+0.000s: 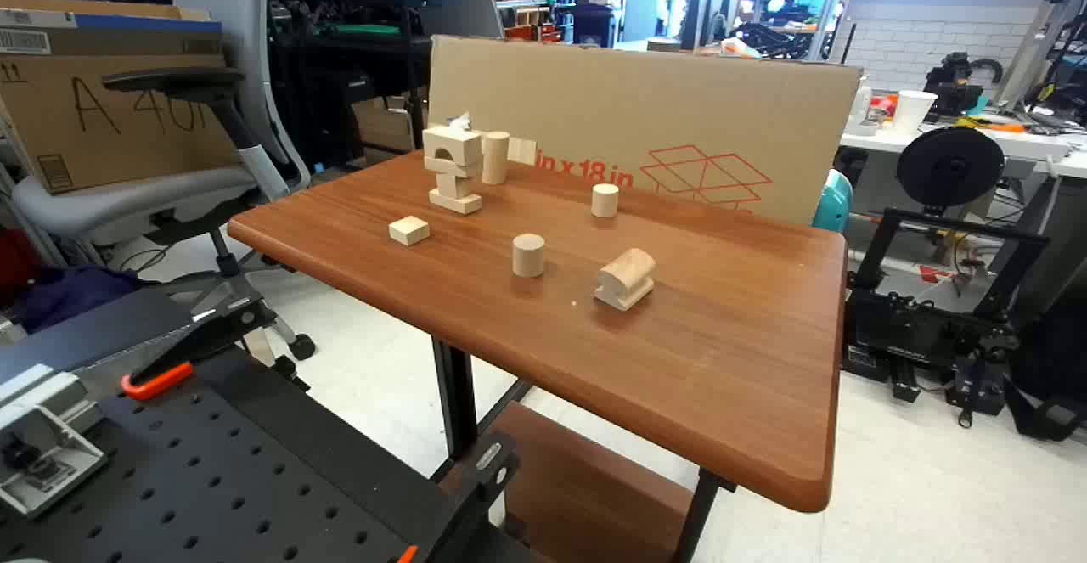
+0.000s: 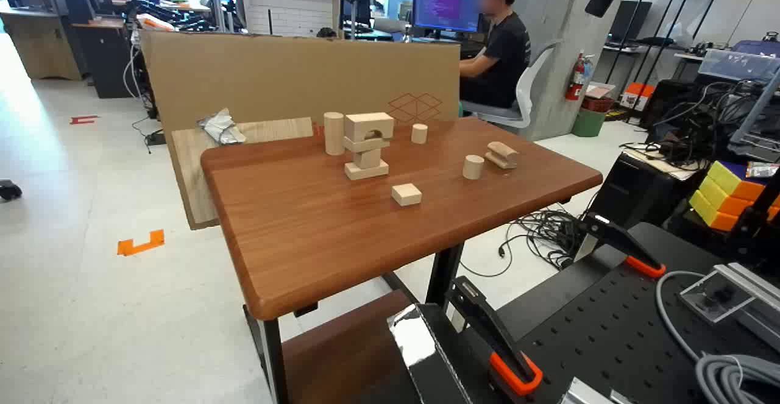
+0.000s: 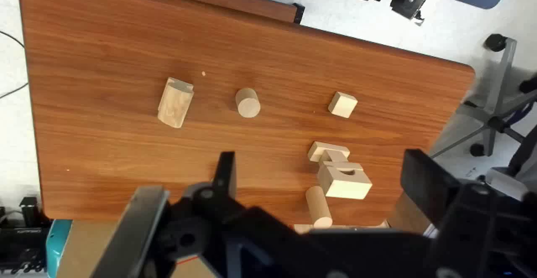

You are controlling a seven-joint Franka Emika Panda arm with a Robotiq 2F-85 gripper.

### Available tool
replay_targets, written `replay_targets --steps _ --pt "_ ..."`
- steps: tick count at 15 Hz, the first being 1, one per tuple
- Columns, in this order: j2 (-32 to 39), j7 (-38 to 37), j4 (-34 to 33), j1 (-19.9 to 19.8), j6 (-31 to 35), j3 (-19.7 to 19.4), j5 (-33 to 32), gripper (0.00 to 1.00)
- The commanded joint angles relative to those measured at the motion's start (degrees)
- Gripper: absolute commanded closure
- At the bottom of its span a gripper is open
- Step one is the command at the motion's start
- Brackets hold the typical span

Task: Put the circular block on top of the other circular block

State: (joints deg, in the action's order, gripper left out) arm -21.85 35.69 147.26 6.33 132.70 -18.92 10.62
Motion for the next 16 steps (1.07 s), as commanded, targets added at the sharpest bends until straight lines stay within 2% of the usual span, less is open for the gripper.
replay_targets --steps 1,8,16 --pt "0.2 0.7 -0.1 -2.0 -0.2 1.9 1.0 0.00" --pt "0.8 0.4 -0.7 -1.9 -0.8 2.1 0.9 0.00" --pt "13.4 -8.2 -9.3 -1.8 -0.3 6.3 3.1 0.00"
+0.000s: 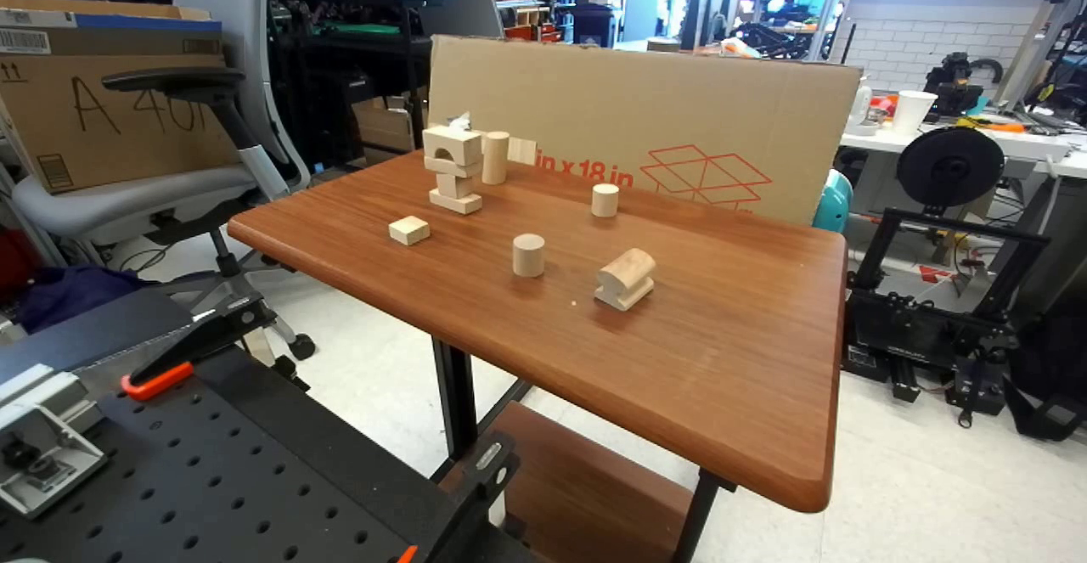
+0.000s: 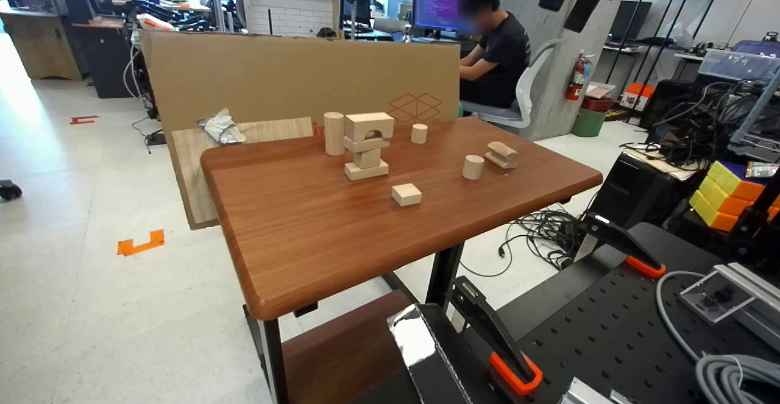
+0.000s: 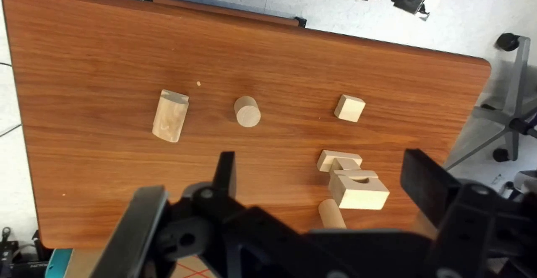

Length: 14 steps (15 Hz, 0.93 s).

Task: Put the circular block on top of the other circular block

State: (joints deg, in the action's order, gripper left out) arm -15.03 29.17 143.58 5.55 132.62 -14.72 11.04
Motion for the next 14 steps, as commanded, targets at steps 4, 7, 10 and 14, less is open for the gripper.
replay_targets --steps 4,7,10,14 --pt "14.3 -3.0 -12.6 -2.8 0.7 4.1 4.0 0.00" --pt "20.3 -5.2 -18.5 -5.1 0.9 5.6 3.0 0.00" --pt "25.7 -9.6 -24.1 -7.1 1.5 7.0 1.9 0.00" --pt "31.2 -16.3 -29.4 -8.2 4.0 8.8 0.7 0.00"
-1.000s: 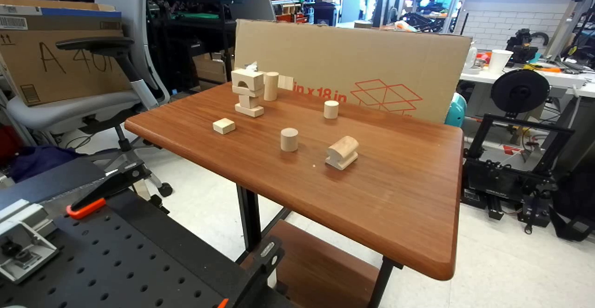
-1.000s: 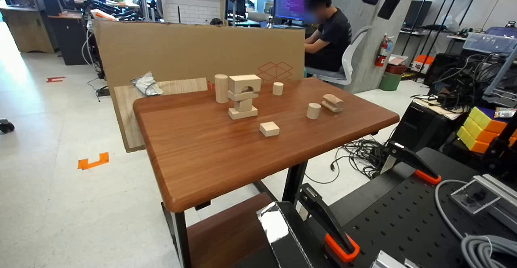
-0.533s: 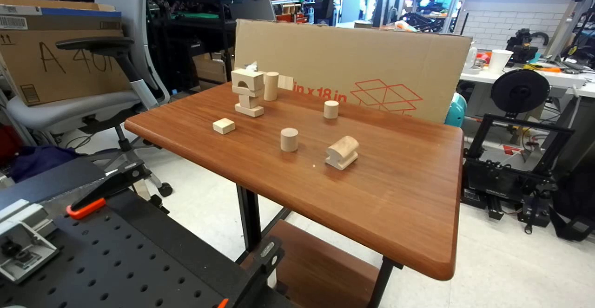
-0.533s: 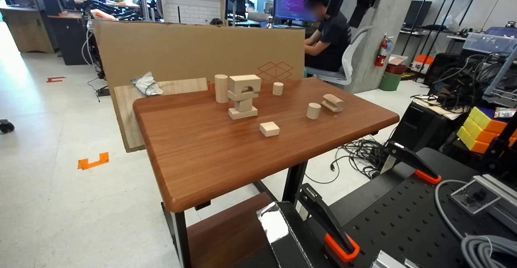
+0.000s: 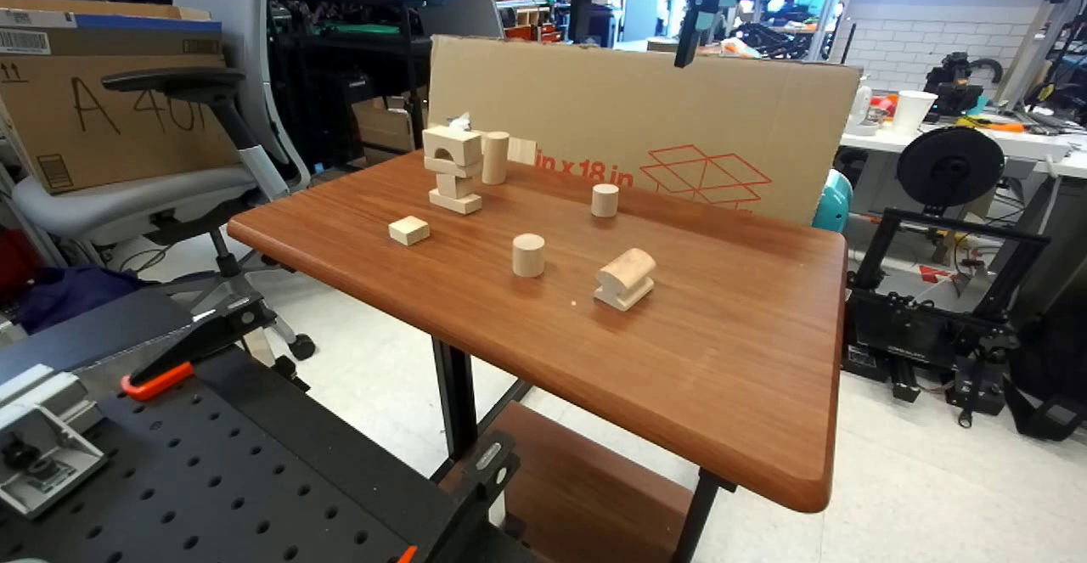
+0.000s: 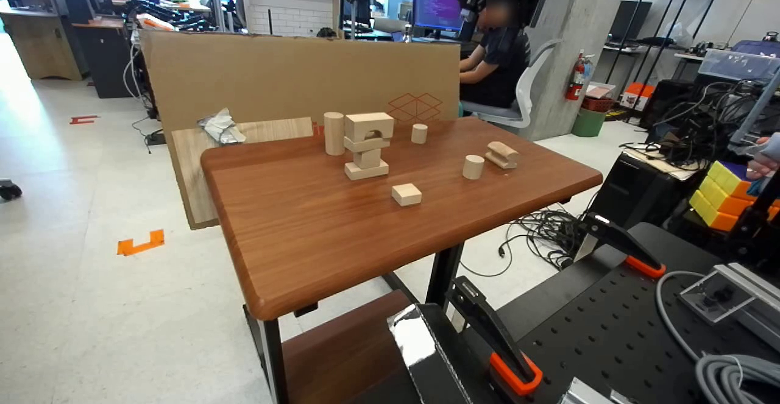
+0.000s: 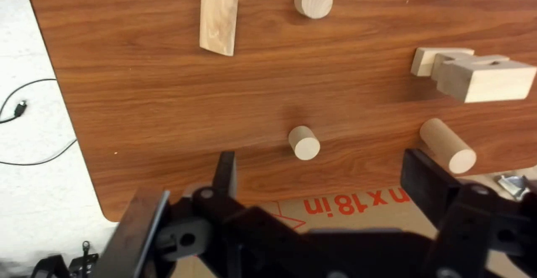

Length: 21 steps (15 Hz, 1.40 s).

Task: Put the circular block on top of the other circular block

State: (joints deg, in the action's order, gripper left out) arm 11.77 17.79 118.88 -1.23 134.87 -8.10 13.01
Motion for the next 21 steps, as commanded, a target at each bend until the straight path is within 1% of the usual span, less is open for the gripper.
replay_targets --steps 1,4,7,11,15,21 --pt "5.6 -6.6 -5.6 -1.3 2.5 2.4 -1.9 0.00" --pt "8.7 -11.7 -7.3 -0.5 4.6 3.1 -4.5 0.00" --pt "11.5 -15.8 -8.9 0.3 4.1 3.6 -8.2 0.00" --pt "15.0 -17.8 -10.9 0.4 3.0 4.4 -10.3 0.00" --pt "18.3 -20.1 -13.1 1.0 2.6 4.3 -11.8 0.00" --pt "22.7 -19.2 -16.5 1.7 1.3 5.2 -12.7 0.00"
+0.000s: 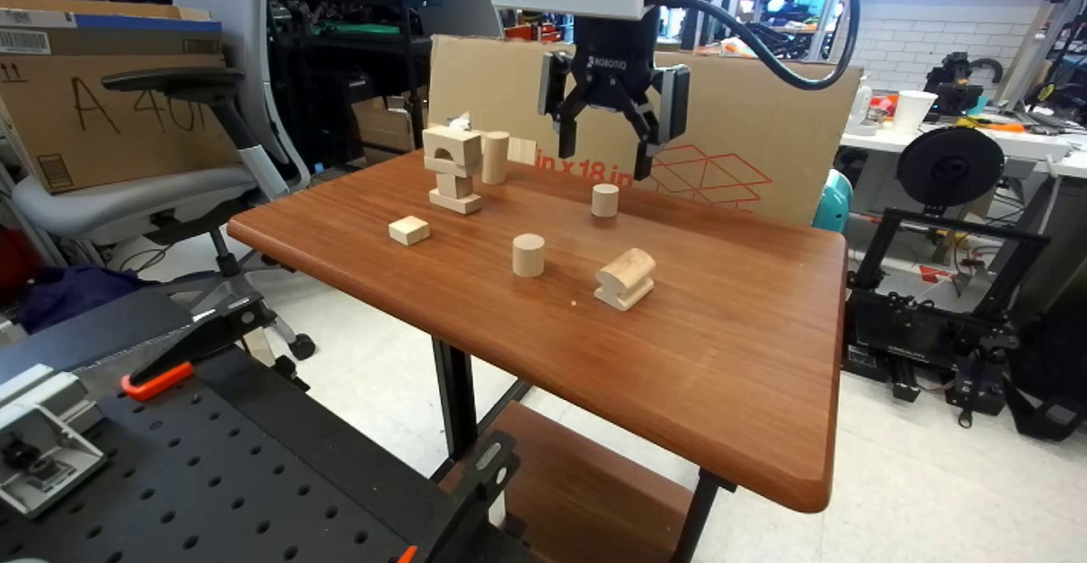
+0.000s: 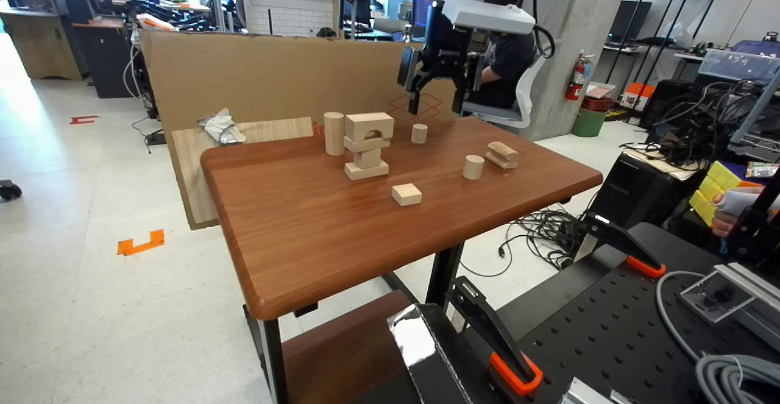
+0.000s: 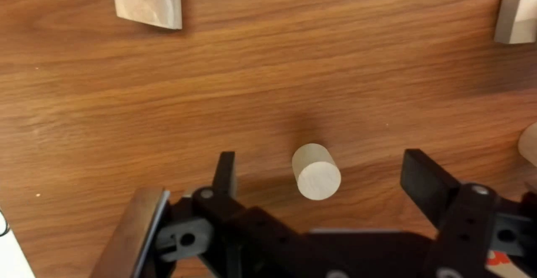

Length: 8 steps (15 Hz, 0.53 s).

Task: Put the circular block on top of the other circular block

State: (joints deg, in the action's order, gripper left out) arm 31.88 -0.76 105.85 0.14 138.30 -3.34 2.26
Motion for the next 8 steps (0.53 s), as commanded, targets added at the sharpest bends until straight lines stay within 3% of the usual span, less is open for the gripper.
replay_targets --steps 1,8 --pt "3.2 -0.7 -4.0 0.5 -2.2 0.4 -2.3 0.00" --pt "7.6 -0.3 -9.7 0.7 -6.1 0.3 -3.6 0.00"
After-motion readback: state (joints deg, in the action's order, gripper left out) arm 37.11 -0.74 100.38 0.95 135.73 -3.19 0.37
